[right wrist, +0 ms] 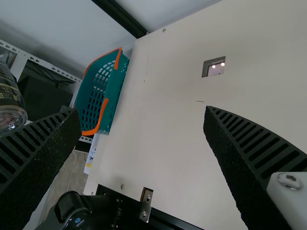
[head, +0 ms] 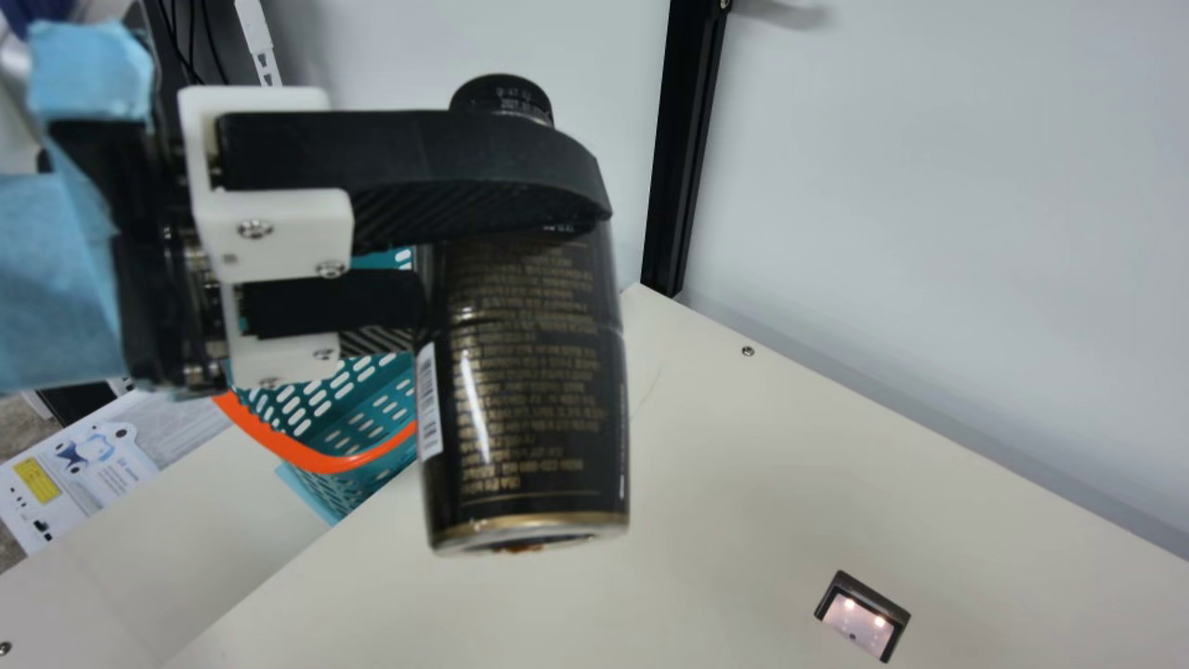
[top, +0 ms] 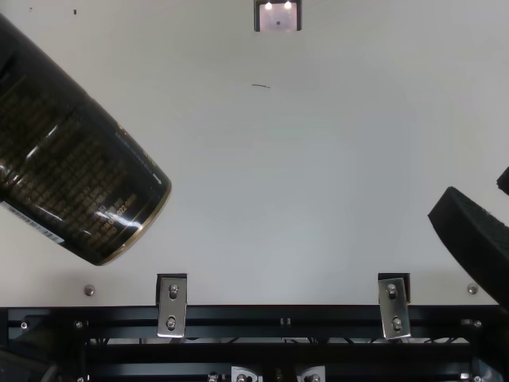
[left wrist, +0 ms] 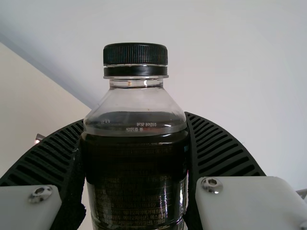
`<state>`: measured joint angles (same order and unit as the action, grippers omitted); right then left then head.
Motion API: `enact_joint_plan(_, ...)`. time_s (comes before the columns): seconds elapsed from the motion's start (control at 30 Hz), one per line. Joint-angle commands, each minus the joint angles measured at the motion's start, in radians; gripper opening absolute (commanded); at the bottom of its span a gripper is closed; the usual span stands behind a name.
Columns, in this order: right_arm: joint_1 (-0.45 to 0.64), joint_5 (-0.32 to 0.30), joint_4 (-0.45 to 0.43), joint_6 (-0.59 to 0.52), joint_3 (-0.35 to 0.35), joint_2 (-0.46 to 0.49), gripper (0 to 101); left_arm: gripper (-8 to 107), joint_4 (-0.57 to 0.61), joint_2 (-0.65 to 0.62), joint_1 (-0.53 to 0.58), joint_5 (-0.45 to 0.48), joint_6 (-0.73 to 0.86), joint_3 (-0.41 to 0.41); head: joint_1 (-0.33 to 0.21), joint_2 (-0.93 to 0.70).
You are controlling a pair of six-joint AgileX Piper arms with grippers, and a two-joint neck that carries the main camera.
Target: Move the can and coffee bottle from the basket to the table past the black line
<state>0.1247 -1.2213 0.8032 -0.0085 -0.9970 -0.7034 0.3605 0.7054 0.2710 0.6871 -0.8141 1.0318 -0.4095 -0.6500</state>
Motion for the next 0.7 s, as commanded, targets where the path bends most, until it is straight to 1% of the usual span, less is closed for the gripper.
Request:
enact_joint_plan(0.0,0.000,0.000,0.000,0.000,0.000,0.000,101,10,0.000,0.000,0.000,0.000,0.000,0.000,-0.016,0.022)
enact_joint_plan(0.53,0.000,0.000,0.000,0.000,0.000,0.000,101,10,0.000,0.000,0.000,0.000,0.000,0.000,0.025,0.306)
enact_joint_plan(0.67,0.000,0.000,0.000,0.000,0.000,0.000,101,10,0.000,0.000,0.000,0.000,0.000,0.000,0.025,0.306)
